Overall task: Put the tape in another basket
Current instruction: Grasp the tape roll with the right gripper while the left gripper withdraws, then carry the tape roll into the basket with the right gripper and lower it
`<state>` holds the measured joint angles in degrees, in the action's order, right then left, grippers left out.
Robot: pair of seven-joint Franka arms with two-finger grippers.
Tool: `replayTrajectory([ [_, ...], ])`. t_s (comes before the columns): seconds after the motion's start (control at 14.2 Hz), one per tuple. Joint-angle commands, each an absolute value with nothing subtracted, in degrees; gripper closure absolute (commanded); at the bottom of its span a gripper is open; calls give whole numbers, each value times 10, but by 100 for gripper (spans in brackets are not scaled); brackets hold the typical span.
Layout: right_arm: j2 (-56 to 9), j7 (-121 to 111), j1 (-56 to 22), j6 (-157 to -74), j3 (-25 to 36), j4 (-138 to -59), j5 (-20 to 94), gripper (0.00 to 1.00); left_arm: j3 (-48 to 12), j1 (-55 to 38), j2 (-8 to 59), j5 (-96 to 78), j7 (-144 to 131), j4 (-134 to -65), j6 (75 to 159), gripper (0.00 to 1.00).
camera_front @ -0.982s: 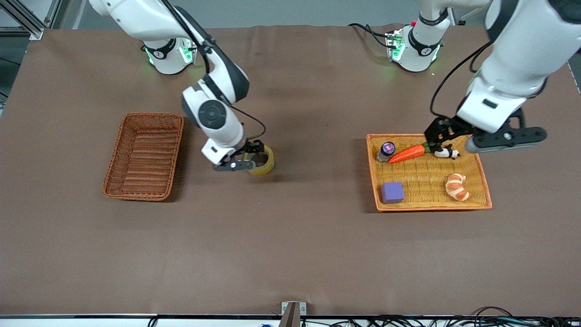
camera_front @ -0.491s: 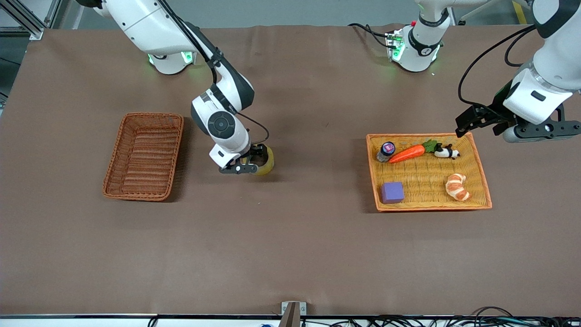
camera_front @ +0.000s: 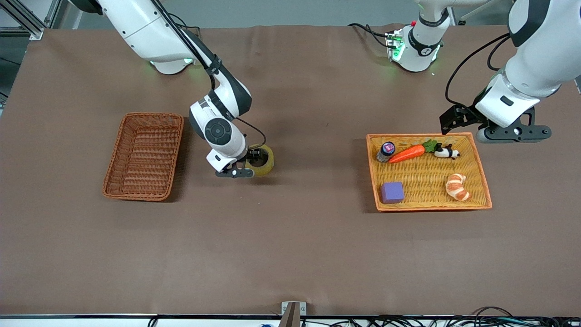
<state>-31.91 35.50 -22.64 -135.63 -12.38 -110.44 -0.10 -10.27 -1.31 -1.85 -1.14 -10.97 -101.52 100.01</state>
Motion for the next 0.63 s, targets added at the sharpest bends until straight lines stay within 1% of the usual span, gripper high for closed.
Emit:
replayTrajectory([
  [0.0,-333,369,-217,-1375,-131,-1101,2,34,-105,-7,-28,0,-103,-1020,999,0],
  [0.07,-333,370,-218,-1374,-131,-1101,2,52,-104,-7,-27,0,-103,-1018,999,0],
  [0.14,-333,380,-221,-1375,-131,-1101,2,77,-103,-7,-23,0,-103,-1013,999,0],
  [0.21,-334,403,-224,-1377,-130,-1102,1,95,-101,-7,-19,1,-103,-1006,999,0],
  [0.28,-334,410,-222,-1371,-130,-1101,1,100,-100,-6,-11,1,-105,-999,999,0],
  [0.42,-326,405,-217,-1364,-130,-1099,1,100,-99,-6,-3,11,-104,-991,998,0],
  [0.49,-314,406,-210,-1344,-129,-1099,1,100,-99,-7,-2,17,-105,-991,999,0],
  [0.56,-289,413,-202,-1324,-129,-1099,1,100,-99,-8,0,18,-109,-991,998,0],
])
